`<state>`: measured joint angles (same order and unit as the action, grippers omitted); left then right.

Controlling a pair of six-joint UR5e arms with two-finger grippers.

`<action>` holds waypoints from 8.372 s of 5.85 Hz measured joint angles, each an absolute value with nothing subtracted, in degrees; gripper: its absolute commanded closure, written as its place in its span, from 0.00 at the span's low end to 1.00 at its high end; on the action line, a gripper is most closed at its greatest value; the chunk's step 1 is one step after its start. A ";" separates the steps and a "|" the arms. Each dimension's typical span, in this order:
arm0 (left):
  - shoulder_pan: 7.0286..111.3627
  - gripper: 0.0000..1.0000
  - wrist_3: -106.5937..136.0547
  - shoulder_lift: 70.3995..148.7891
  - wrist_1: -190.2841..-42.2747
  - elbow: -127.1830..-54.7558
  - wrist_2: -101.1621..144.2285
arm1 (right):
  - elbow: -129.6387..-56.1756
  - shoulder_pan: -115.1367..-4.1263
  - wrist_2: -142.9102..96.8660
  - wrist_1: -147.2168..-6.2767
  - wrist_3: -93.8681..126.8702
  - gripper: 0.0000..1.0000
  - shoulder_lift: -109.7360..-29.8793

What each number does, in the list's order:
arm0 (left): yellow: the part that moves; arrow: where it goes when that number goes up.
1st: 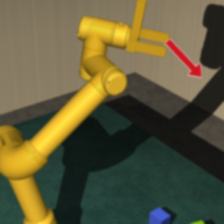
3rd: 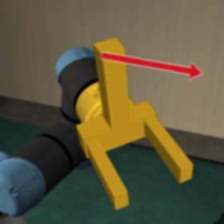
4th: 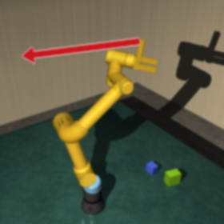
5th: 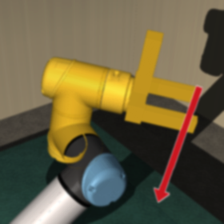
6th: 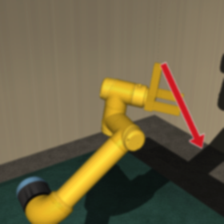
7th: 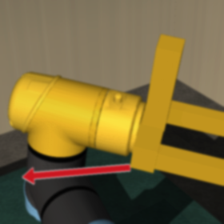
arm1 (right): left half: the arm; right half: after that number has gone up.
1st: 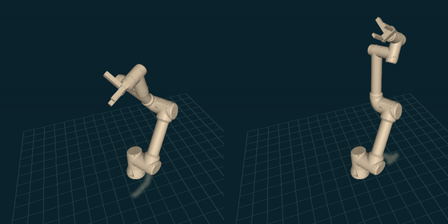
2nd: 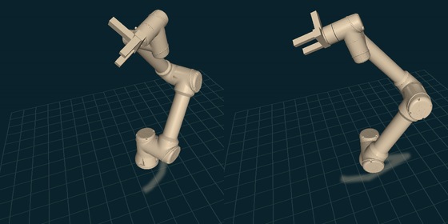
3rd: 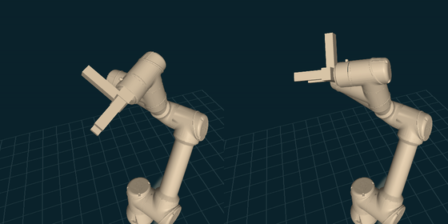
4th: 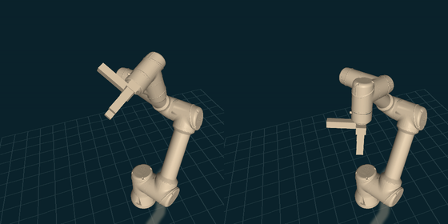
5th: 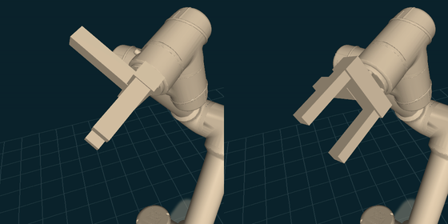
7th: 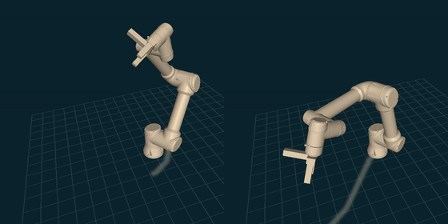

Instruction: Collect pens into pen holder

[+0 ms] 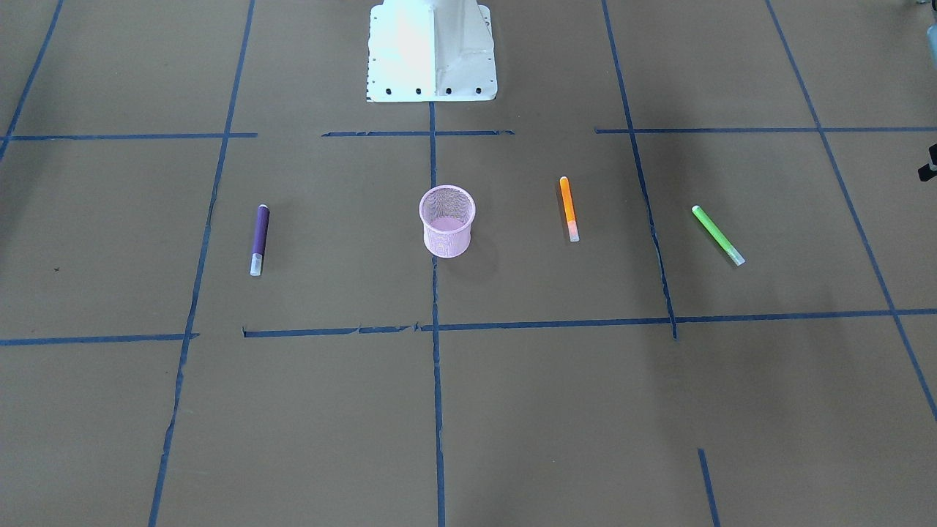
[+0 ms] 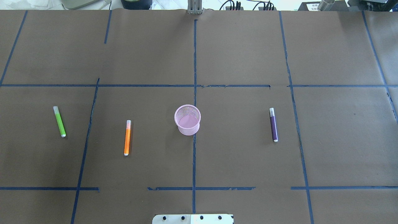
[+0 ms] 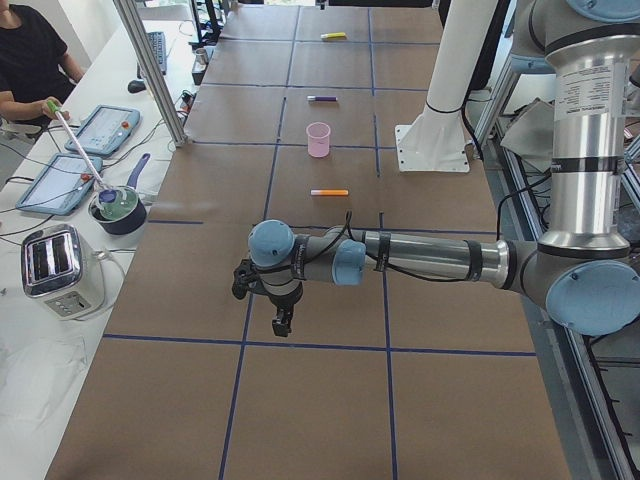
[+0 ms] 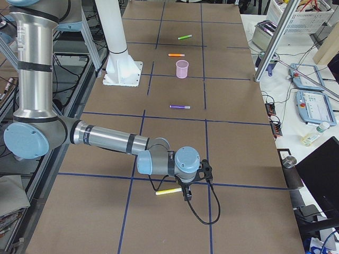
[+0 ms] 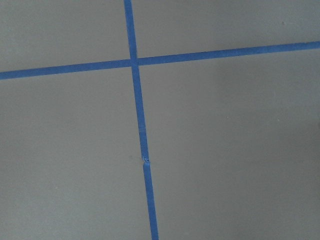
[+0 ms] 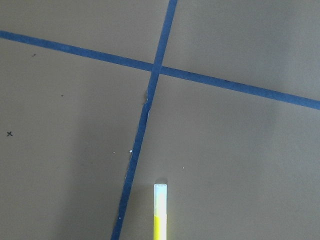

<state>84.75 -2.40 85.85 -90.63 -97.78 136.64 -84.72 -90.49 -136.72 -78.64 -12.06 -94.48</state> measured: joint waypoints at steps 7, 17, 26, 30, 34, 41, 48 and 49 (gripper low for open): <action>84.50 0.00 -3.51 83.67 -84.44 -103.20 135.90 | -97.97 -88.83 -132.53 -90.45 -5.28 0.00 -96.25; 64.40 0.00 34.18 87.59 -99.55 -101.32 136.45 | -98.32 -87.76 -139.07 -74.39 -5.43 0.00 -105.53; 52.97 0.86 57.78 98.35 -113.47 -87.35 129.03 | -98.17 -87.65 -139.25 -74.54 -5.10 0.00 -105.55; 52.38 1.00 57.39 99.00 -113.39 -94.49 128.92 | -98.09 -87.63 -139.31 -74.61 -5.10 0.00 -105.56; 36.79 1.00 57.80 120.03 -113.67 -104.78 107.77 | -98.11 -87.63 -139.31 -74.21 -5.10 0.00 -105.46; 17.67 0.43 58.58 121.95 -126.71 -102.89 58.99 | -98.41 -87.63 -139.57 -74.18 -5.10 0.00 -105.38; 25.92 0.22 50.79 118.33 -105.71 -117.61 77.88 | -88.57 -83.12 -138.23 -74.22 -3.72 0.06 -99.64; 30.51 0.21 50.73 116.67 -100.43 -120.69 86.69 | -83.18 -80.97 -137.94 -74.11 -2.92 0.09 -96.48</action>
